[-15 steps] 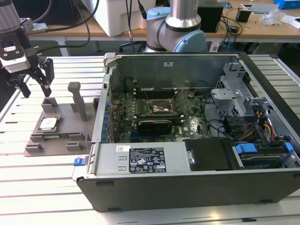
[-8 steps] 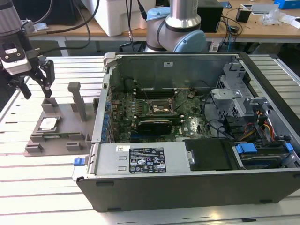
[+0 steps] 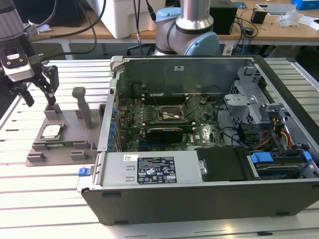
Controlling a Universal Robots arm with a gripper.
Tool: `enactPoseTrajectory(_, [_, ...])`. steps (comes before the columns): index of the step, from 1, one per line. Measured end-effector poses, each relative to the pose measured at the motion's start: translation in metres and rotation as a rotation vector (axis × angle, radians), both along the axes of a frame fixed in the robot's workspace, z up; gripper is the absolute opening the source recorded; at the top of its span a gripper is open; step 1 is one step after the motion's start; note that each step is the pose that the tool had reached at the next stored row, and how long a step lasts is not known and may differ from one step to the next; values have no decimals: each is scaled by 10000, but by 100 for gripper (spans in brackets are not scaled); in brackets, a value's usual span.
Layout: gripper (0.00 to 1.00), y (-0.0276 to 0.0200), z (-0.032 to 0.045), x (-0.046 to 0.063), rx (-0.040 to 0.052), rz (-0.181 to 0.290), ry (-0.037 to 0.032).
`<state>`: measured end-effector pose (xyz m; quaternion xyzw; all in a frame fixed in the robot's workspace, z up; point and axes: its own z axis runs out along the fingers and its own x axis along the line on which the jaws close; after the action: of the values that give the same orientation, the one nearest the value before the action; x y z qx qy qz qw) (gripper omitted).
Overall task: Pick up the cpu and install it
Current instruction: 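Pick up the cpu and move it towards the insertion slot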
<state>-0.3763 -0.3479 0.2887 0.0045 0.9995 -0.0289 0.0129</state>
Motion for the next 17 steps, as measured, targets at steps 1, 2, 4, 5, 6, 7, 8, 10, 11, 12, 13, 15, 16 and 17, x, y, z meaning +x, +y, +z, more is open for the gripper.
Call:
enactPoseTrajectory(1, [60, 0, -4, 0, 0, 1, 0])
enactPoseTrajectory(2, [60, 0, -13, 0, 0, 0, 0])
enactPoseTrajectory(4, [60, 0, -22, 0, 0, 0, 1])
enactPoseTrajectory(5, [60, 0, -30, 0, 0, 0, 1])
enactPoseTrajectory(6, [60, 0, -39, 0, 0, 0, 1])
enactPoseTrajectory(7, [60, 0, -45, 0, 0, 0, 1])
enactPoseTrajectory(8, [60, 0, -49, 0, 0, 0, 1])
enactPoseTrajectory(10, [60, 0, -58, 0, 0, 0, 1])
enactPoseTrajectory(11, [60, 0, -64, 0, -1, 0, 2])
enactPoseTrajectory(12, [60, 0, -68, 0, -1, 0, 2])
enactPoseTrajectory(13, [60, 0, -75, 0, 0, 0, 1])
enactPoseTrajectory(15, [60, 0, -85, 0, 0, 0, 0])
enactPoseTrajectory(16, [60, 0, -89, 0, 0, 0, 1])
enactPoseTrajectory(17, [60, 0, -94, 0, 0, 0, 0])
